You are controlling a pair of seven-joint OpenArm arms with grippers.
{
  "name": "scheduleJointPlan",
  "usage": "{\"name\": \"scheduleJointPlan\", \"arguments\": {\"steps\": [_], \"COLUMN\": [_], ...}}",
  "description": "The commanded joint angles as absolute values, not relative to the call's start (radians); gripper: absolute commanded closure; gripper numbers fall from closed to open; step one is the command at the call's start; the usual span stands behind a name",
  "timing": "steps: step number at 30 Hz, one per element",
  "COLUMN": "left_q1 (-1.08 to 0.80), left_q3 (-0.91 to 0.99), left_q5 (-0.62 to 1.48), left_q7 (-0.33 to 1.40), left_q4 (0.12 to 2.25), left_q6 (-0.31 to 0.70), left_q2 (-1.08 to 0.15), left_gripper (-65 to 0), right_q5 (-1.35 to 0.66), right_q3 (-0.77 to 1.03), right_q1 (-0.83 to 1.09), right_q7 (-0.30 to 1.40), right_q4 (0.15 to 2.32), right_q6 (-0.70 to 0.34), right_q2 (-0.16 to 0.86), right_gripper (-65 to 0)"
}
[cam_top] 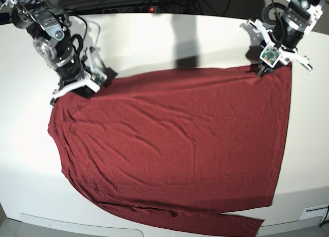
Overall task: Fold the T-shirt properly
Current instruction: 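Reach the right gripper to the opposite shoulder edge and grasp it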
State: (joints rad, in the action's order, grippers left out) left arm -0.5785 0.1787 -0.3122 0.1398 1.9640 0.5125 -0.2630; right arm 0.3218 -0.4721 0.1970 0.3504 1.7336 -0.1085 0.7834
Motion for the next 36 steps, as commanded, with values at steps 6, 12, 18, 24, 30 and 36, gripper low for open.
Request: {"name": "scheduleJointPlan", "arguments": {"steps": [6,12,18,24,30,36], "left_q1": [-0.475,-0.35,-0.263,-0.257,-0.248,-0.243], "left_q3": [0.183,0.18,0.174,0.175,0.175,0.175], "left_q5": [-0.305,-0.282,-0.229,-0.226,-0.221,-0.178], "left_q7": [0.091,0.074,0.074,0.048,0.044,0.044], "left_q4": [1.823,1.659,1.527,1.514,1.514,1.516], "left_q6": [0.5,0.501,0.506,0.505,0.504,0.505], "left_q2": [-0.274,-0.323,-0.369,-0.369,-0.369,-0.369], "left_gripper": [0.0,0.0,0.0,0.0,-8.9,-18.1], "right_q5": [0.326,0.28,0.284,0.287,0.286,0.283], "right_q3": [-0.464,-0.464,-0.464,-0.464,-0.464,-0.464], "right_q1": [0.121,0.058,0.017,-0.02,-0.062,-0.073], "right_q7": [0.338,0.334,0.319,0.319,0.323,0.323], "right_q4": [1.687,1.563,1.489,1.468,1.467,1.467], "right_q6": [-0.121,-0.125,-0.171,-0.172,-0.172,-0.171], "right_q2": [0.714,0.651,0.585,0.562,0.562,0.562], "right_gripper": [0.0,0.0,0.0,0.0,0.0,-14.0]}}
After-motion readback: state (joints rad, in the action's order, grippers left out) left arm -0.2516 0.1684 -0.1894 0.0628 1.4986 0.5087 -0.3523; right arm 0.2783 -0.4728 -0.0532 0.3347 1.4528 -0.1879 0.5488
